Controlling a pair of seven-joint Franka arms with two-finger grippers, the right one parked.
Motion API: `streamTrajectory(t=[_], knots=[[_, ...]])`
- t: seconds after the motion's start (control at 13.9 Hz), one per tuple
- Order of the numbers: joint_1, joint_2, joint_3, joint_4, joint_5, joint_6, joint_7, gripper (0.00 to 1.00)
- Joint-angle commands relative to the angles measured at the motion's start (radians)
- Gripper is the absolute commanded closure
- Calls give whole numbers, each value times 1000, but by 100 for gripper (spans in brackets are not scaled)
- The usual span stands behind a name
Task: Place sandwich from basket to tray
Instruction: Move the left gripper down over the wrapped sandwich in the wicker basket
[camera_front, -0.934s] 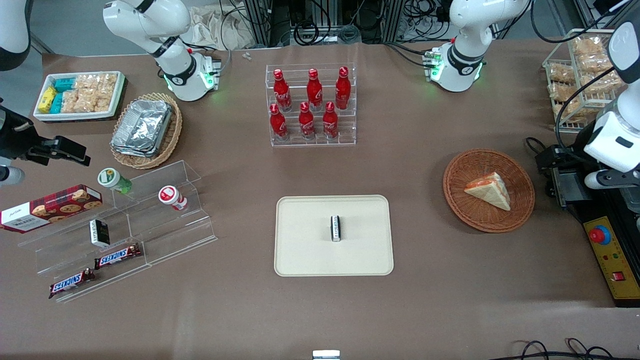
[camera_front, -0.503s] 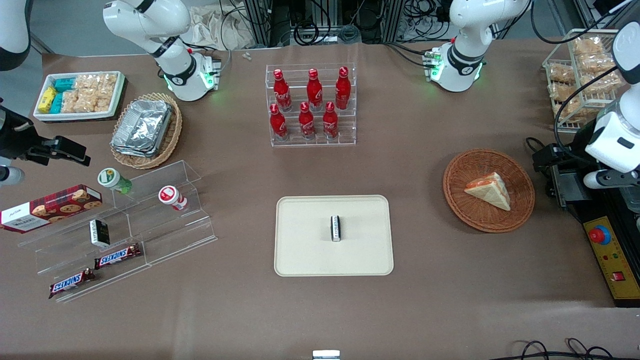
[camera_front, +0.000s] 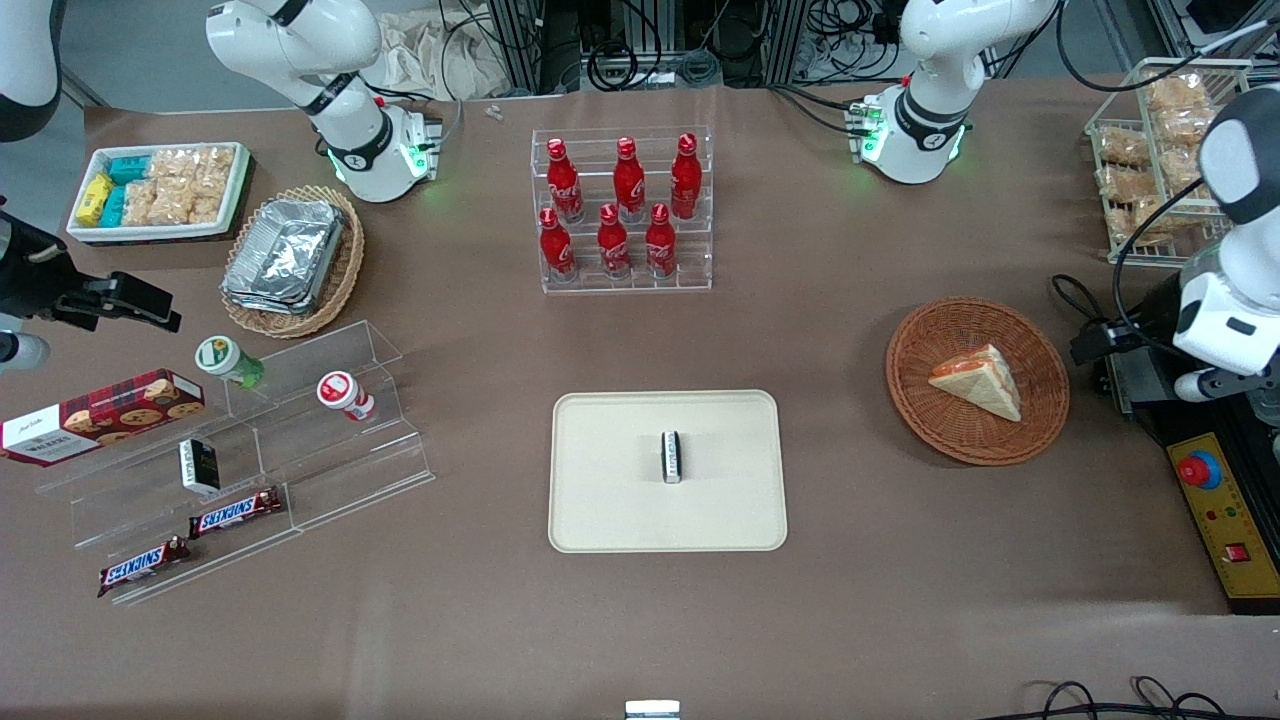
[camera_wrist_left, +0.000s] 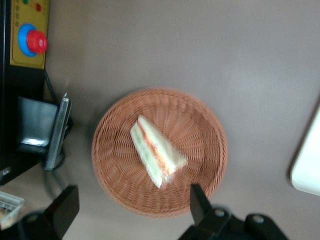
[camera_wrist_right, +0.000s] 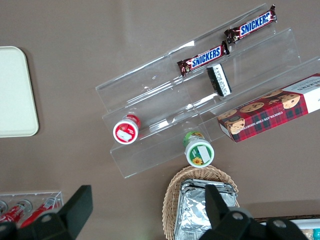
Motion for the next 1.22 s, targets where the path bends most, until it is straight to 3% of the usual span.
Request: streamTrajectory(t=[0.0,0.29,1.15], knots=[[-4,-70,-20,-222,20,202,-248,9],[-13,22,-37,-232,22,243,-437,3],[-1,128,-36,-285,16,392,-600,3]])
